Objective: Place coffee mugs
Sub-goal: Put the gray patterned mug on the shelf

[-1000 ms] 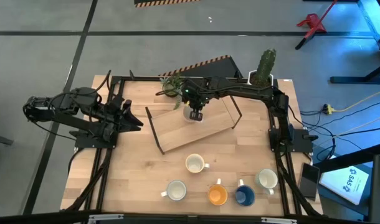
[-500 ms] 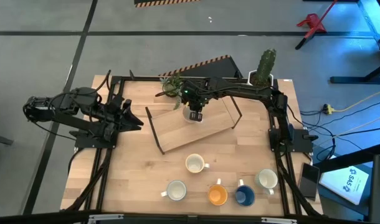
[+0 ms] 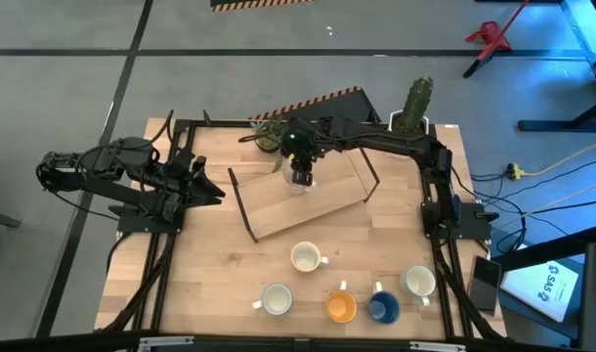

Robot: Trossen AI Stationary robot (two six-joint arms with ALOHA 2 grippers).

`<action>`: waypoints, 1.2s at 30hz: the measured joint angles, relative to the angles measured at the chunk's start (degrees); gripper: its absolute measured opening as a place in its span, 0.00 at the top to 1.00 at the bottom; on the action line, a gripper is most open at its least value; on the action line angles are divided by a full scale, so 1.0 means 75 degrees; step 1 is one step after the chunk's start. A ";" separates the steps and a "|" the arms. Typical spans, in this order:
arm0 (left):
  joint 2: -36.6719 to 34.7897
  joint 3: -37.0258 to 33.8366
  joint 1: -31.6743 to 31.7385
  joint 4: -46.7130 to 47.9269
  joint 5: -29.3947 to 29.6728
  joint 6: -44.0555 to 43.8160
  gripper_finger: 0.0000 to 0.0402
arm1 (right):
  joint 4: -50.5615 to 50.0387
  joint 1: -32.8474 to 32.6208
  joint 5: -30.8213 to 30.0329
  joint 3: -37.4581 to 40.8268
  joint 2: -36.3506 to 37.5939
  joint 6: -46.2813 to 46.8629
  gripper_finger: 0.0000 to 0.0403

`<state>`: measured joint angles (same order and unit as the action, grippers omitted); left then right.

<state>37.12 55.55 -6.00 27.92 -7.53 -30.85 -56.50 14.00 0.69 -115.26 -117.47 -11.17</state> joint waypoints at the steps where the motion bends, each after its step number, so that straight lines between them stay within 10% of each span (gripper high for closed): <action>1: 0.0000 0.0000 0.0000 0.0000 0.0000 0.0000 0.72 | -0.0109 0.0000 -0.0006 -0.0172 0.0000 -0.0041 0.64; 9: 0.0000 0.0000 0.0000 0.0018 0.0001 0.0043 0.72 | -0.2769 -0.0520 -0.1329 -0.1671 0.0020 -0.0685 0.64; 20: 0.0000 0.0000 0.0000 0.0021 0.0140 0.0189 0.72 | -0.3078 -0.1057 -0.0952 -0.0456 0.0006 -0.0704 0.64; 36: 0.0003 -0.0003 -0.0003 0.0082 0.0173 0.0256 0.72 | 0.2363 -0.1075 -0.0639 0.4279 0.2763 0.0433 0.64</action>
<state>37.15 55.53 -6.02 28.53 -6.23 -28.93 -38.78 5.93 -4.10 -83.17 -96.75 -7.92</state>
